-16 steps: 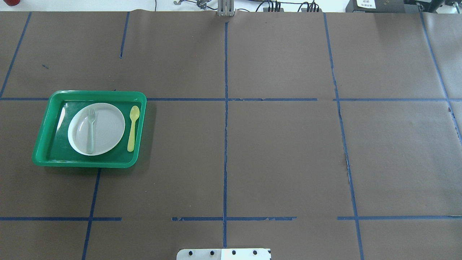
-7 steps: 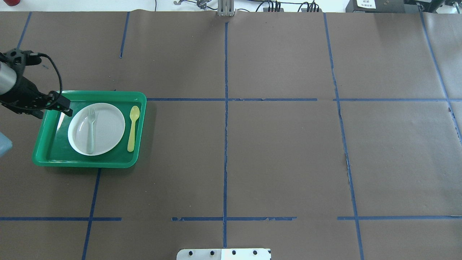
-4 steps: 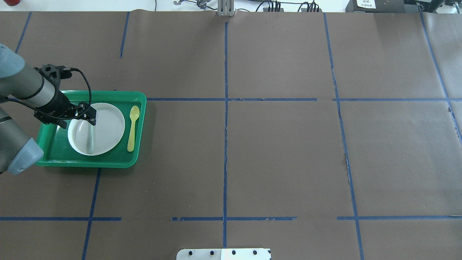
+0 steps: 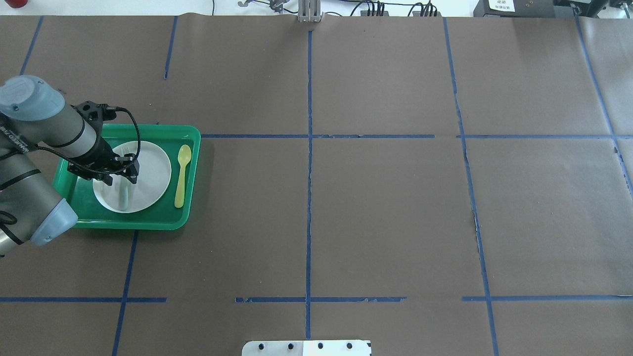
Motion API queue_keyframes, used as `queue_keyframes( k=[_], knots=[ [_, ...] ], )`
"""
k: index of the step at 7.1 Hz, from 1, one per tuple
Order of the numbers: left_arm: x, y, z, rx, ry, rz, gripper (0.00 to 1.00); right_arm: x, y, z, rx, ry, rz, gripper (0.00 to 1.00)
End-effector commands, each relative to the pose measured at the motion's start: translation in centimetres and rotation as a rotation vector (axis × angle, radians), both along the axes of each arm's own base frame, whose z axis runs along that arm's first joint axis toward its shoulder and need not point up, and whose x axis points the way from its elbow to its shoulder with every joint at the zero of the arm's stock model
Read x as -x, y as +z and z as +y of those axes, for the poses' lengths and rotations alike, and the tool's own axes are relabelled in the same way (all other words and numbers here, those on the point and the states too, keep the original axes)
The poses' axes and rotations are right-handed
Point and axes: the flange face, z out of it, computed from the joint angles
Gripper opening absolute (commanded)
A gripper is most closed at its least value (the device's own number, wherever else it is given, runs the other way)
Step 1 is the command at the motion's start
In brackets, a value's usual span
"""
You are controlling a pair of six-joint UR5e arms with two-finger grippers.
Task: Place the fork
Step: 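Reach the left gripper down to the white fork on the plate, then close the left gripper on the fork handle and lift it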
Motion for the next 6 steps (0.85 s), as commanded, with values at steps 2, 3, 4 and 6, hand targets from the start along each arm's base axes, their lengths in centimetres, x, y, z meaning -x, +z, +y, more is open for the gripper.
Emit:
queue_keyframes(
  k=[2, 3, 4, 6],
  knots=[
    [-0.02, 0.29, 0.02, 0.001, 0.002, -0.004, 0.2, 0.0, 0.0, 0.0, 0.0, 0.0, 0.0, 1.0],
    [-0.03, 0.27, 0.03, 0.0, 0.003, -0.002, 0.17, 0.0, 0.0, 0.0, 0.0, 0.0, 0.0, 1.0],
    [0.01, 0.0, 0.07, -0.001, 0.001, 0.0, 0.0, 0.0, 0.0, 0.0, 0.0, 0.0, 0.0, 1.0],
    [0.44, -0.44, 0.26, -0.007, -0.003, 0.005, 0.0, 0.0, 0.0, 0.0, 0.0, 0.0, 0.0, 1.0]
  ],
)
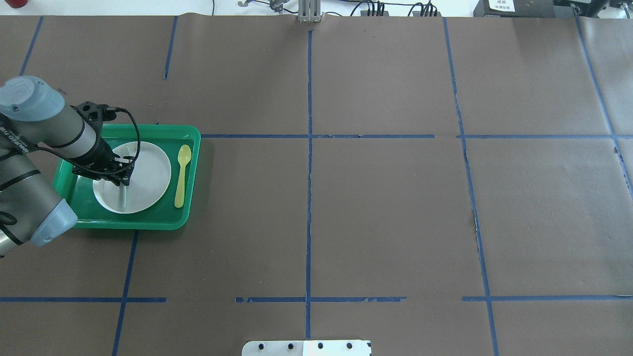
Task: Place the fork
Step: 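Close the left gripper on the fork handle and lift it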
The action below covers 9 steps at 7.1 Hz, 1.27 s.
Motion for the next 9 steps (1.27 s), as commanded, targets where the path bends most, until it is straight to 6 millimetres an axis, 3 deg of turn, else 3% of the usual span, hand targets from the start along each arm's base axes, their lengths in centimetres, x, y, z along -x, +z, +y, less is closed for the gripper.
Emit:
queue_keyframes(
  k=[1, 2, 3, 4, 6, 7, 8, 9],
  knots=[
    [0.7, -1.4, 0.1, -0.02, -0.009, 0.017, 0.0, 0.0, 0.0, 0.0, 0.0, 0.0, 0.0, 1.0],
    [2.3, -3.2, -0.2, -0.044, -0.03, 0.036, 0.0, 0.0, 0.0, 0.0, 0.0, 0.0, 0.0, 1.0],
    [3.8, -3.4, -1.0, -0.047, -0.058, 0.037, 0.0, 0.0, 0.0, 0.0, 0.001, 0.001, 0.0, 1.0],
    [5.4, -2.4, -1.2, -0.068, -0.05, 0.027, 0.0, 0.0, 0.0, 0.0, 0.0, 0.0, 0.0, 1.0],
    [8.4, 1.8, 0.0, -0.089, -0.003, -0.019, 0.0, 0.0, 0.0, 0.0, 0.0, 0.0, 0.0, 1.0],
    [9.8, 3.1, -0.4, -0.1, 0.004, -0.032, 0.0, 0.0, 0.0, 0.0, 0.001, 0.001, 0.0, 1.0],
    [9.1, 4.8, -0.6, -0.068, 0.01, -0.051, 0.0, 0.0, 0.0, 0.0, 0.0, 0.0, 0.0, 1.0],
    [8.9, 4.9, -0.7, -0.065, 0.011, -0.051, 0.0, 0.0, 0.0, 0.0, 0.0, 0.0, 0.0, 1.0]
  ],
)
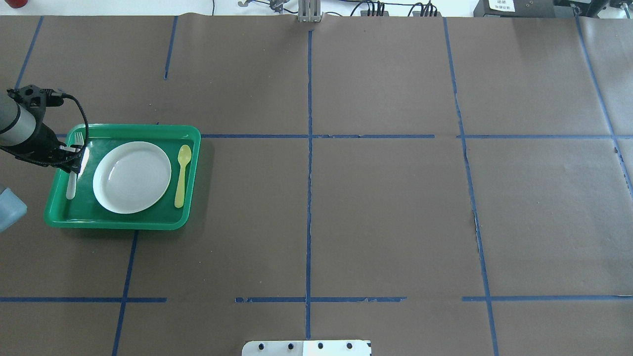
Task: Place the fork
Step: 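Close the left gripper on the fork handle and lift it, then move the fork off the plate and lower it onto the tray beside the plate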
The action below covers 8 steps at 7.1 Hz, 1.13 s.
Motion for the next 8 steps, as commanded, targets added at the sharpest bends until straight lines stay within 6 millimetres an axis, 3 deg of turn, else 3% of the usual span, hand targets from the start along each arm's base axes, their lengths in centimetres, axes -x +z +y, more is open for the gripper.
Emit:
queue_keyframes(
  k=[1, 4, 7, 8],
  knots=[
    [-0.5, 2.1, -0.4, 0.027, 0.007, -0.018, 0.0, 0.0, 0.0, 0.0, 0.001, 0.001, 0.0, 1.0],
    [-1.5, 2.3, -1.2, 0.036, 0.009, -0.02, 0.0, 0.0, 0.0, 0.0, 0.0, 0.0, 0.0, 1.0],
    [-3.1, 2.9, -0.3, 0.038, 0.048, -0.026, 0.0, 0.0, 0.0, 0.0, 0.0, 0.0, 0.0, 1.0],
    [-3.1, 2.8, -0.4, 0.032, 0.051, -0.024, 0.21, 0.0, 0.0, 0.0, 0.0, 0.0, 0.0, 1.0]
  ],
)
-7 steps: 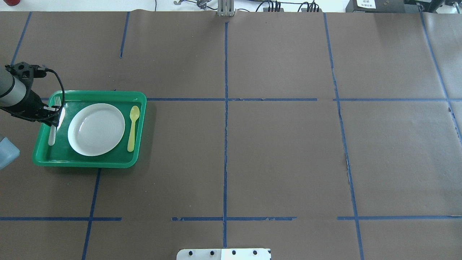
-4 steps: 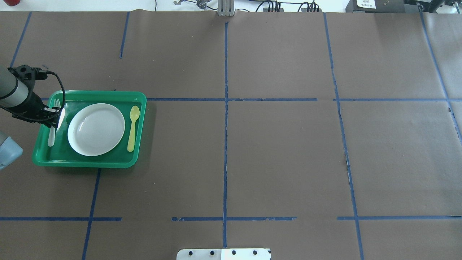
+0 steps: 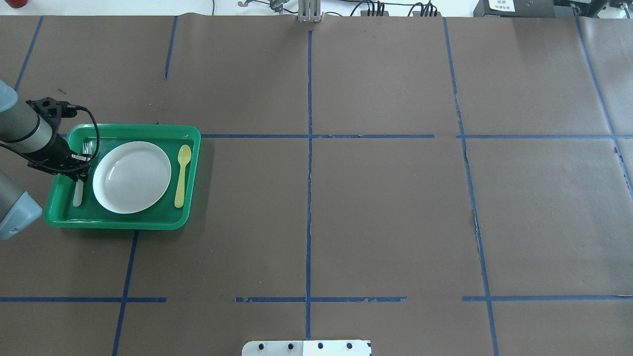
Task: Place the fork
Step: 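Move the fork off the plate and lower it onto the tray beside the plate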
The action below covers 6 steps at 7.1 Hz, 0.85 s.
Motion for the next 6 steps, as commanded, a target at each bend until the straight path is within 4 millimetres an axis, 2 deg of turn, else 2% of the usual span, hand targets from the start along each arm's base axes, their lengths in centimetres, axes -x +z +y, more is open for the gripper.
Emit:
queue_keyframes(
  k=[1, 2, 3, 4, 5, 6],
  knots=[
    [-0.1, -0.3, 0.1, -0.01, 0.006, 0.003, 0.5, 0.0, 0.0, 0.0, 0.0, 0.0, 0.0, 1.0],
    [0.2, -0.7, 0.1, -0.015, 0.003, 0.005, 0.54, 0.0, 0.0, 0.0, 0.0, 0.0, 0.0, 1.0],
    [1.6, -1.5, -0.5, -0.029, -0.022, 0.014, 0.5, 0.0, 0.0, 0.0, 0.0, 0.0, 0.0, 1.0],
    [4.9, -2.8, -1.8, -0.088, -0.035, 0.025, 0.5, 0.0, 0.0, 0.0, 0.001, 0.001, 0.0, 1.0],
    [9.2, -3.7, -3.2, -0.128, -0.063, 0.02, 0.5, 0.0, 0.0, 0.0, 0.0, 0.0, 0.0, 1.0],
    [13.3, -3.4, -4.3, -0.165, -0.045, -0.008, 0.53, 0.0, 0.0, 0.0, 0.0, 0.0, 0.0, 1.0]
  ],
)
